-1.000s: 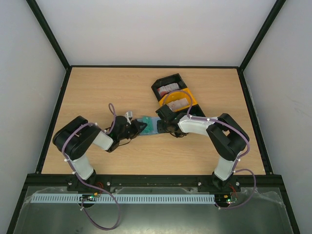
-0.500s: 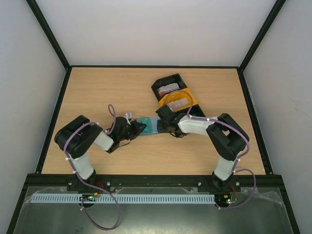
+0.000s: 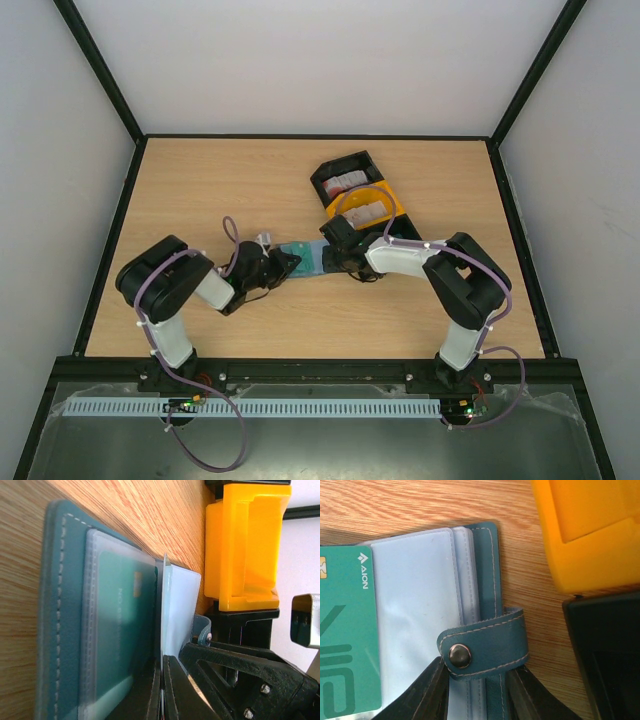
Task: Put the credit cards into the card holder
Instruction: Insert the credit card into the card holder.
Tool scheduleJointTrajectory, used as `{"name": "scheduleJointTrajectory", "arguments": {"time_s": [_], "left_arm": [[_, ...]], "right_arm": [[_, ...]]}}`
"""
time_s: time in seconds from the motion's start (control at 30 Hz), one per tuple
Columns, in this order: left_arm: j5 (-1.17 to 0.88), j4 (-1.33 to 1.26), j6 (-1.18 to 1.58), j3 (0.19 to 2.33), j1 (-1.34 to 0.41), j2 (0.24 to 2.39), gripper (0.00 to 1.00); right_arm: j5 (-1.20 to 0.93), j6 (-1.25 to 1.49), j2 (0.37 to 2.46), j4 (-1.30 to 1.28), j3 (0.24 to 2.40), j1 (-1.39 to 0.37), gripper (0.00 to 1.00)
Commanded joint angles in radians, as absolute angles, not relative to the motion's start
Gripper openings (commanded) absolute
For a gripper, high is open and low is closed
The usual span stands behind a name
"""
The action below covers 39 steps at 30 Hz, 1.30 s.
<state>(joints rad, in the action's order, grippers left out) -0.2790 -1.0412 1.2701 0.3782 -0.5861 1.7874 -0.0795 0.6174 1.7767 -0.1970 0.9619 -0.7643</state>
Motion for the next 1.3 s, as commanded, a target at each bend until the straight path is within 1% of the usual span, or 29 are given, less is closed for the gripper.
{"name": "scheduleJointTrajectory", "arguments": {"time_s": [0.0, 0.17, 0.63, 0.87, 0.97, 1.27], "left_arm": [[-0.222, -1.014, 1.305, 0.354, -0.598, 1.759, 0.03], [-0.194, -0.971, 1.314, 0.356, -0.609, 1.746, 0.03], [-0.194, -0.963, 1.343, 0.37, -0.625, 1.776, 0.03], [-0.112, -0.87, 1.38, 0.356, -0.65, 1.717, 0.03], [-0.091, -0.826, 1.351, 0.379, -0.658, 1.702, 0.03], [-0.152, -0.904, 1.341, 0.427, -0.66, 1.809, 0.03]], "right_arm": [[-0.086, 0.623, 1.818, -0.233, 0.931, -0.77, 0.29], [-0.086, 0.622, 1.821, -0.232, 0.93, -0.77, 0.29], [-0.102, 0.623, 1.829, -0.223, 0.925, -0.77, 0.29], [-0.105, 0.624, 1.83, -0.219, 0.925, -0.77, 0.29], [-0.109, 0.624, 1.832, -0.216, 0.924, -0.769, 0.29], [-0.123, 0.62, 1.834, -0.21, 0.921, -0.77, 0.29]]}}
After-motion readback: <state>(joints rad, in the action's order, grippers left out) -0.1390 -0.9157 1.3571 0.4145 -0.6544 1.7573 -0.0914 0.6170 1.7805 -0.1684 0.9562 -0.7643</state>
